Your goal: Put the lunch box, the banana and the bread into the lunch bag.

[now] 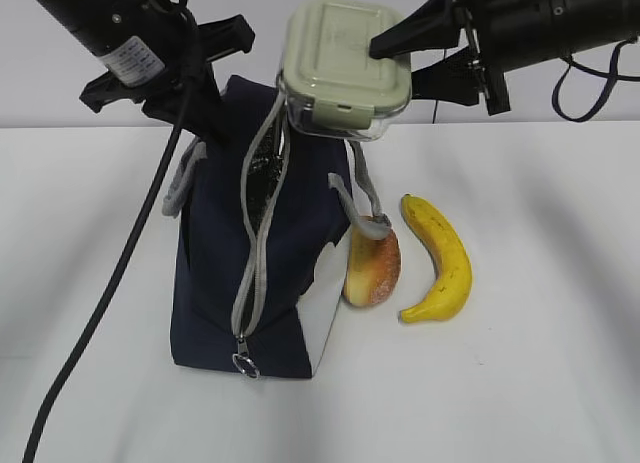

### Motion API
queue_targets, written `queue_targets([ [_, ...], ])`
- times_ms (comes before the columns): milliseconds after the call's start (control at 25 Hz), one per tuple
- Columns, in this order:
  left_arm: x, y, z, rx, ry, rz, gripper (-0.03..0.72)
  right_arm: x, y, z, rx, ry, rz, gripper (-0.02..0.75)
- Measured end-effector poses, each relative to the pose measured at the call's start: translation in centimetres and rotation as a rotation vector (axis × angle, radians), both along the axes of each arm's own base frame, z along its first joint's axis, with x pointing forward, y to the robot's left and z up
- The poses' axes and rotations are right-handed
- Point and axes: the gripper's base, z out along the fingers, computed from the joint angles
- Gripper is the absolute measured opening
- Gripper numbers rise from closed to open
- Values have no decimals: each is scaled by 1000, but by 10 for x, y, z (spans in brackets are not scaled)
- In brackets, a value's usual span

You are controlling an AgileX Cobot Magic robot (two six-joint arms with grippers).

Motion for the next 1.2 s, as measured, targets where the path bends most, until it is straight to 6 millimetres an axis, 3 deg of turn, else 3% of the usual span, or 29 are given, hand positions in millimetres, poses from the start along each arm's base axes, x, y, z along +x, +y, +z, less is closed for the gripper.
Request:
queue_targets([
  [440,1,0,1,-4,-17,3,1,-18,45,-10,-123,96,137,381],
  [760,2,-1,1,-9,-22,4,1,-20,39,-23,-298,149,118,381],
  [1200,2,-1,1,-9,-23,1,1,-14,41,-35,-285,181,98,381],
])
